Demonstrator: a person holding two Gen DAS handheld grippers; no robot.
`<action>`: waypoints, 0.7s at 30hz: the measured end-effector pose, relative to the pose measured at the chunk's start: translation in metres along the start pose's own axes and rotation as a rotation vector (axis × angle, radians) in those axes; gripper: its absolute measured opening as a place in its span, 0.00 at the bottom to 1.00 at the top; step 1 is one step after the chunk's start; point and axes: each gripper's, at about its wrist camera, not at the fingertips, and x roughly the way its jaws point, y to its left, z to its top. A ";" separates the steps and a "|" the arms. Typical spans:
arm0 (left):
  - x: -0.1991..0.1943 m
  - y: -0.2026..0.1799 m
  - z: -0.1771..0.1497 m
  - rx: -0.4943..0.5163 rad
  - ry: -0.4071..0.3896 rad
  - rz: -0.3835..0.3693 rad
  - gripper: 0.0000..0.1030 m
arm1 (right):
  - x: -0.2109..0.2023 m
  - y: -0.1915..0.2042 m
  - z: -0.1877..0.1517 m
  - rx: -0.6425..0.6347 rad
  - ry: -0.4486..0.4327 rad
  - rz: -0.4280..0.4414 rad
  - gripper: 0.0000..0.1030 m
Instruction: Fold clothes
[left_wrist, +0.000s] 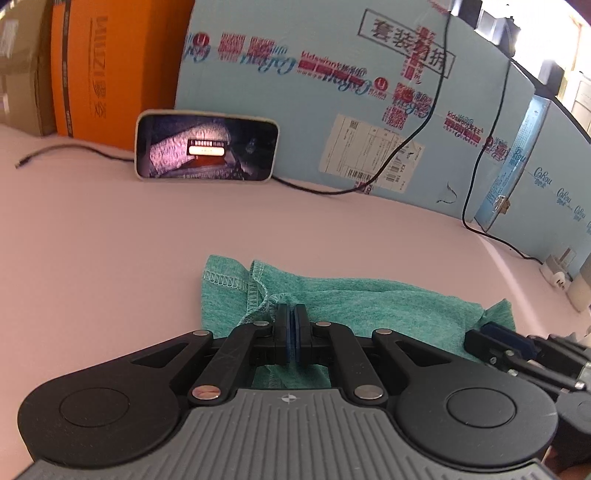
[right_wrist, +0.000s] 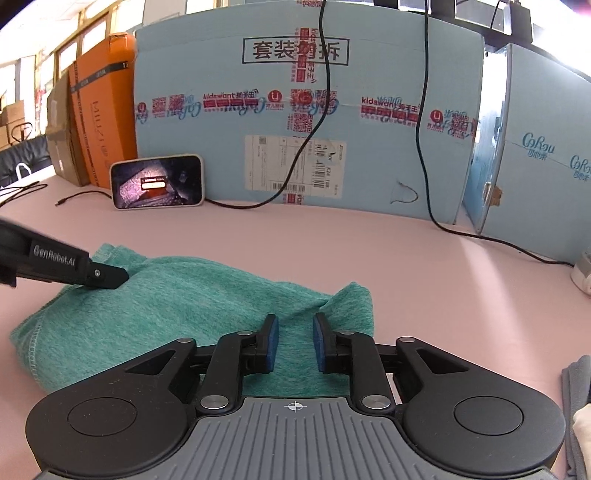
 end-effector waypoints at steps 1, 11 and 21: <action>-0.001 -0.004 -0.003 0.018 -0.021 0.017 0.04 | 0.000 -0.001 0.000 0.001 -0.002 0.000 0.21; -0.006 -0.005 -0.005 0.031 -0.073 0.033 0.04 | 0.003 0.004 0.000 -0.023 -0.004 -0.138 1.00; -0.007 -0.018 -0.006 0.094 -0.080 0.079 0.06 | 0.012 -0.023 0.005 0.113 0.056 -0.066 1.00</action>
